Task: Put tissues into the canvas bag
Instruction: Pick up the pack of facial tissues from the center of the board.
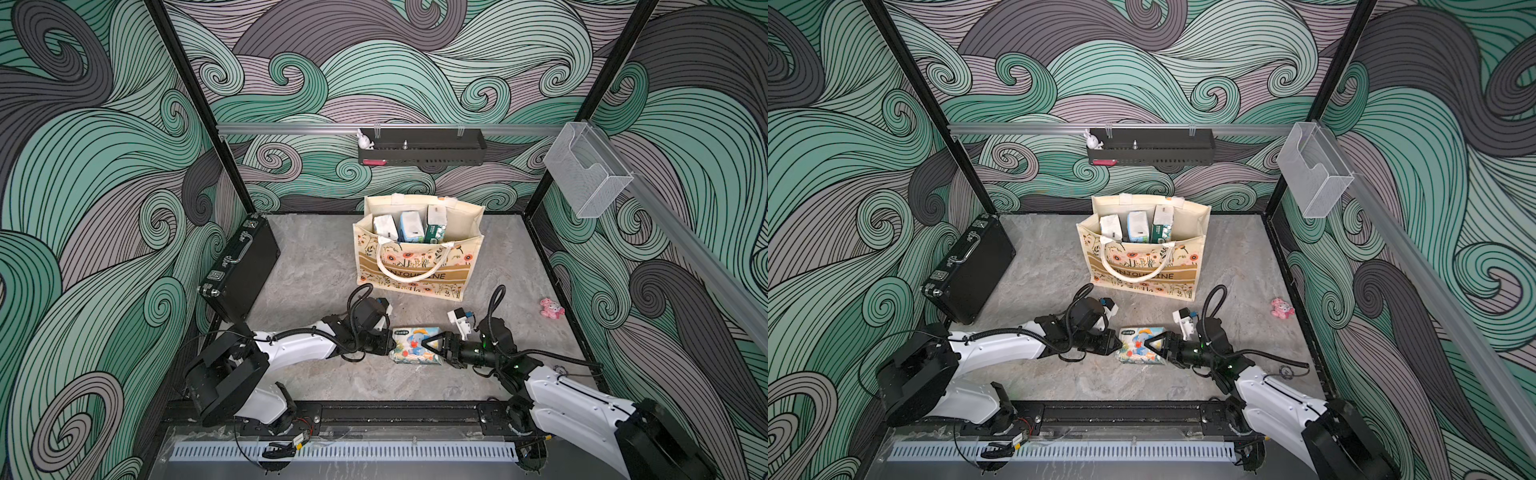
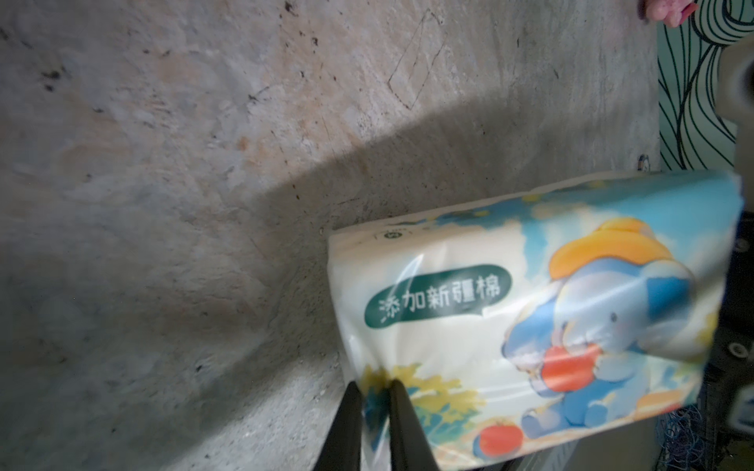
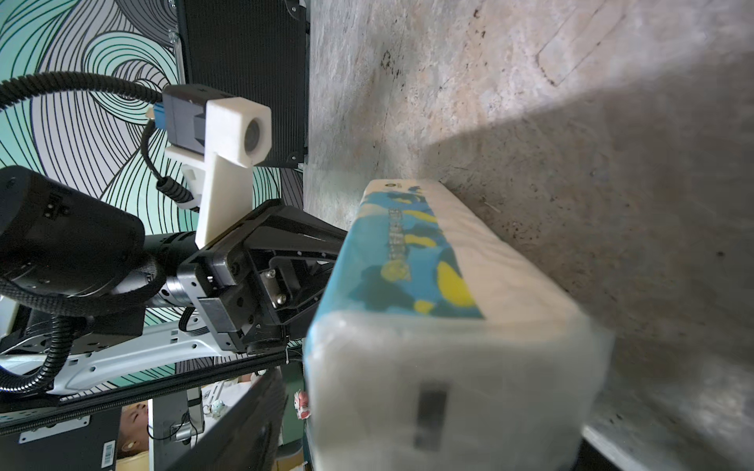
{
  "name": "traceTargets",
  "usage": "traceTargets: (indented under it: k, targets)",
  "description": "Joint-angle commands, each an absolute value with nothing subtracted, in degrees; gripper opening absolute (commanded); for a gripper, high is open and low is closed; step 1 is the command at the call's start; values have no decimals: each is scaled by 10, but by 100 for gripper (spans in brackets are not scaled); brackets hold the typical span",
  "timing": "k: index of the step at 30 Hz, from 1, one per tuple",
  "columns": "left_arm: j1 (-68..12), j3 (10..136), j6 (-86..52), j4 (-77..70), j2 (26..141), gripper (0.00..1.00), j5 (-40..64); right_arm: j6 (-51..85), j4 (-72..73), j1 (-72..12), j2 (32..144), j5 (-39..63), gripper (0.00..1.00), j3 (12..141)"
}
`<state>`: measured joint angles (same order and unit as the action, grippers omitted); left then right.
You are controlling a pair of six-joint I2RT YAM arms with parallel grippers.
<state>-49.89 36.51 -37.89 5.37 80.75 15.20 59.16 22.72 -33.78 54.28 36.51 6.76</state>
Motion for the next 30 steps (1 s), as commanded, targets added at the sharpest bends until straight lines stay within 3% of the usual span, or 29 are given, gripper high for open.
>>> traceTargets:
  k: [1,11,12,15,17,23,30]
  targets:
    - [-497,357,-368,107,794,14,144,584,257,-345,554,373,77,90]
    - [-496,362,-367,118,777,17,139,526,138,-352,523,346,55,120]
    - [-496,371,-363,126,775,23,139,522,128,-352,517,344,54,121]
    - [-494,399,-354,171,740,54,130,506,85,-352,503,337,52,127]
    - [-493,425,-347,219,689,64,117,490,46,-353,485,332,52,138]
    - [-490,512,-292,369,486,65,21,403,-156,-350,401,297,51,263]
    - [-487,563,-207,475,285,63,-100,247,-405,-332,469,276,52,639]
